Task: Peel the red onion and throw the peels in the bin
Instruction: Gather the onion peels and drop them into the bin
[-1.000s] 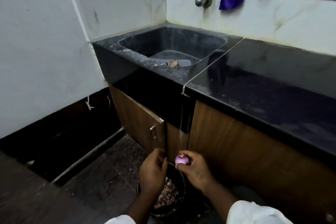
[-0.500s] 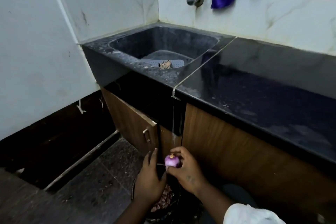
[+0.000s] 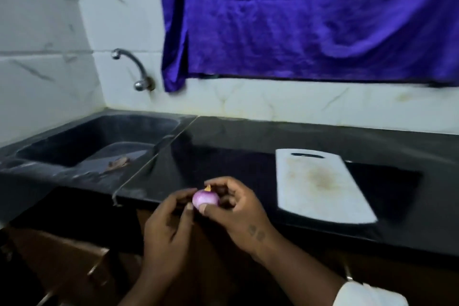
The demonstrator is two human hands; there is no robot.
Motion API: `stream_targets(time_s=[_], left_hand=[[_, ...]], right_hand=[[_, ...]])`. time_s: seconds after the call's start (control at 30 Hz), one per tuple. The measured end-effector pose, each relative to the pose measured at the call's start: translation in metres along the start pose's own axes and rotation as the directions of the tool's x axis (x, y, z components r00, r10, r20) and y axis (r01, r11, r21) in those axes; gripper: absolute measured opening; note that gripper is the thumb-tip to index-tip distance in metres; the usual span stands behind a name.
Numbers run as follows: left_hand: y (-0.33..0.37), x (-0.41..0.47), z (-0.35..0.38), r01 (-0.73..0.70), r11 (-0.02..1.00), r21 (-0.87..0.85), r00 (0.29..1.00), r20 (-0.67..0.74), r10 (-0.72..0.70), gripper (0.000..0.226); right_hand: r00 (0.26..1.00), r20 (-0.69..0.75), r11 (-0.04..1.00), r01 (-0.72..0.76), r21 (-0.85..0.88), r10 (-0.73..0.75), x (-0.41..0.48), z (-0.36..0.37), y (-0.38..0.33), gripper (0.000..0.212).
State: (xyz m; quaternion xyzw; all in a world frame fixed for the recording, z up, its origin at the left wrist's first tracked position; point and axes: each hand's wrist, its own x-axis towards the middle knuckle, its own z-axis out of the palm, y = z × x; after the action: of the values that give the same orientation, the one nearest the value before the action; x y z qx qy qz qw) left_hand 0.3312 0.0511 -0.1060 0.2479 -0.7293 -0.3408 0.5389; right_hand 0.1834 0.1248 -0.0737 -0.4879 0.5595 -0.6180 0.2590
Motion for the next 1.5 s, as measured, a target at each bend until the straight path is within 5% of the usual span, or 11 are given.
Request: stream_targets(time_s=[0.23,0.5,0.93,1.5], left_hand=[[0.051,0.060,0.142,0.024,0.974,-0.227,0.946,0.319,0.051,0.019],[0.045,0.110,0.245,0.221,0.941,-0.257,0.857,0.512,-0.062,0.012],[0.011,0.123,0.266,0.137,0.988,0.078,0.810,0.565,-0.157,0.020],[-0.006,0.122,0.272,0.110,0.986,0.123,0.809,0.566,-0.161,0.018]], right_hand=[[0.954,-0.300,0.998,-0.005,-0.066,-0.015,0.016,-0.149,-0.033,0.036],[0.924,-0.383,0.993,-0.055,-0.105,0.011,0.030,-0.241,-0.015,0.032],[0.932,-0.346,0.982,-0.156,-0.108,0.110,0.055,-0.261,0.046,0.040],[0.918,-0.371,0.962,-0.214,-0.172,0.138,0.065,-0.259,0.058,0.044]])
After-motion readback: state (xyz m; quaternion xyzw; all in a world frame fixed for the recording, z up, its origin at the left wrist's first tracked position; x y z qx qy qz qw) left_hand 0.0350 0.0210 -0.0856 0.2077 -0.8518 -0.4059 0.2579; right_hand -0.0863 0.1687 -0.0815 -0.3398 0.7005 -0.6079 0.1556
